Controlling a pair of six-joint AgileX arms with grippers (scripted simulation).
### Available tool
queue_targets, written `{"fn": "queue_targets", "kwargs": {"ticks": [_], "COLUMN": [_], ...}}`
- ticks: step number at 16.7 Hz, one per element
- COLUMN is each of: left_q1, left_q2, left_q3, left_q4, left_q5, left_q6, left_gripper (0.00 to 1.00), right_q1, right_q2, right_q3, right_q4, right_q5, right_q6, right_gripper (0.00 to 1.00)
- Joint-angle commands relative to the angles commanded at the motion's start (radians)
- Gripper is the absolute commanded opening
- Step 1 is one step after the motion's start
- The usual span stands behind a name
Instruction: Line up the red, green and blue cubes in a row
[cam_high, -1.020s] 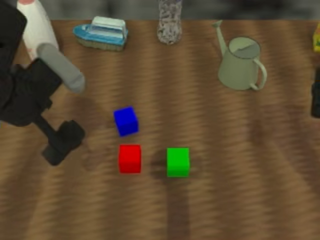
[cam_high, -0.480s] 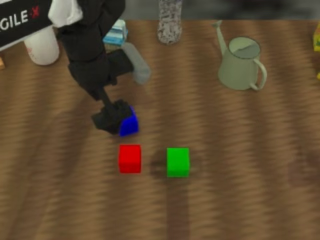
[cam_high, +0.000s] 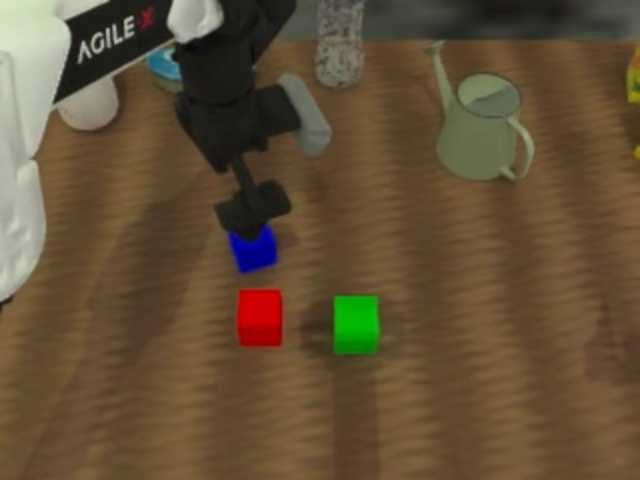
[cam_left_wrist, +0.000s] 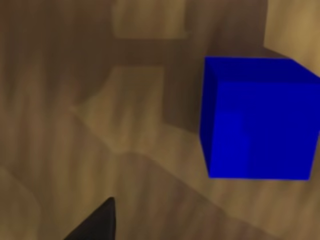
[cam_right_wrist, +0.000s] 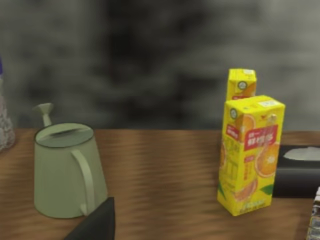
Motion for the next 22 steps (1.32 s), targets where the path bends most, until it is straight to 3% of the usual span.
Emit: {"fn": "queue_targets", "kwargs": {"ticks": [7, 14, 19, 22], "left_q1": [0.003, 0.001, 0.001, 0.001], "left_q2": [0.003, 0.065, 0.070, 0.070], "left_q3": [-0.017, -0.190, -0.201, -0.201], "left_q4": [0.018, 0.259, 0.272, 0.272], "left_q5": [-0.001, 0.000, 0.000, 0.000], "left_q6": [0.001, 0.002, 0.002, 0.002], "left_gripper": [1.00, 1.00, 1.00, 0.77], "right_q1": [0.000, 0.000, 0.000, 0.000], "right_q2": [-0.002, -0.002, -0.002, -0.002], "right_q3": [-0.001, -0.001, -0.001, -0.001], "right_q4": [0.002, 0.002, 0.002, 0.002], "right_q5": [-0.001, -0.001, -0.001, -0.001], "right_q6": [0.000, 0.000, 0.000, 0.000], "right_gripper": [1.00, 1.00, 1.00, 1.00]}}
